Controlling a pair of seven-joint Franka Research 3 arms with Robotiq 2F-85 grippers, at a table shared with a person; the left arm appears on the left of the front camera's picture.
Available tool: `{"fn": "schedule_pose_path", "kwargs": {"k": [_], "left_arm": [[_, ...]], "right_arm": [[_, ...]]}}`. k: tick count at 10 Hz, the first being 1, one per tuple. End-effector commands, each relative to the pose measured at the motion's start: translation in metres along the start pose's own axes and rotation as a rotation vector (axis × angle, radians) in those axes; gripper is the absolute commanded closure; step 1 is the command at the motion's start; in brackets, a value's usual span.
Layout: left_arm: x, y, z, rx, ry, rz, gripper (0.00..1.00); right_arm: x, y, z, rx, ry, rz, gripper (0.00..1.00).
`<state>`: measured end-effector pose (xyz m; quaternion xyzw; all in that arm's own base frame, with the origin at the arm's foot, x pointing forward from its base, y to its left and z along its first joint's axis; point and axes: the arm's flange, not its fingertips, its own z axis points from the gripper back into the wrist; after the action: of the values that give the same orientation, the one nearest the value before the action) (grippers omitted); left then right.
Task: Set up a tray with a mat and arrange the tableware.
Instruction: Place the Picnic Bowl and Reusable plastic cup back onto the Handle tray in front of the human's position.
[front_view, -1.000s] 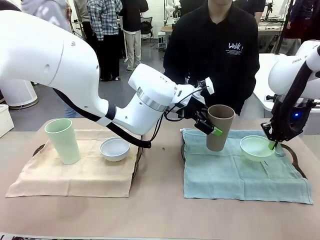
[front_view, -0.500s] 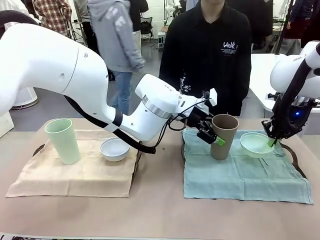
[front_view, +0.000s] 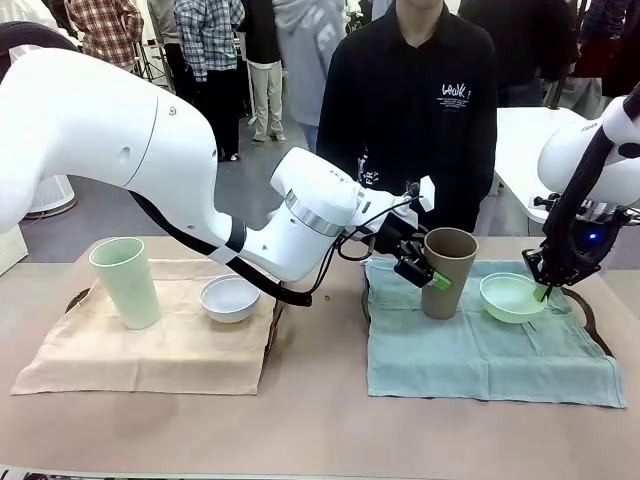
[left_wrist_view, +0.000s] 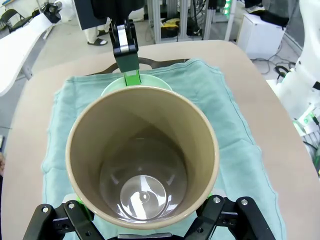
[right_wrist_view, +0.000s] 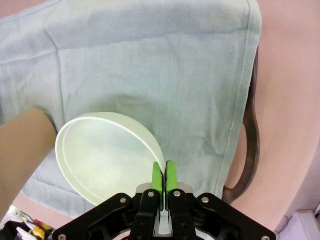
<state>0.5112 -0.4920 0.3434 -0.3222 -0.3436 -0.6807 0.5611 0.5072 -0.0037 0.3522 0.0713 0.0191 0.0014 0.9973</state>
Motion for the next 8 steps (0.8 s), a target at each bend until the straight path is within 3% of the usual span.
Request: {"fn": "schedule_pose_path", "kwargs": {"k": [1,2,3,4,5,6,8], "left_arm": [[0.000,-0.002,0.004,-0.007,-0.017,-0.029,0.11],[0.000,-0.003,0.004,-0.011,-0.013,-0.025,0.00],[0.000,-0.003,0.005,-0.011,-0.001,-0.011,0.00],[0.000,-0.004,0.006,-0.011,0.017,0.005,0.00],[-0.001,-0.003,0.006,-0.019,0.051,0.042,0.00],[-0.006,-0.001,0.007,-0.036,0.131,0.136,0.00],[-0.013,0.000,0.009,-0.052,0.175,0.221,0.00]], "right_arm": [[0.008,-0.004,-0.002,0.022,-0.013,0.017,0.89],[0.007,-0.004,-0.001,0.028,-0.014,0.023,0.37],[0.006,-0.003,0.000,0.026,-0.016,0.024,0.30],[0.003,-0.001,0.004,0.022,-0.020,0.020,0.00],[-0.001,0.001,0.009,0.019,-0.030,0.025,0.10],[-0.007,0.003,0.018,0.018,-0.043,0.028,0.00],[-0.017,0.005,0.031,0.032,-0.059,0.033,0.00]]}}
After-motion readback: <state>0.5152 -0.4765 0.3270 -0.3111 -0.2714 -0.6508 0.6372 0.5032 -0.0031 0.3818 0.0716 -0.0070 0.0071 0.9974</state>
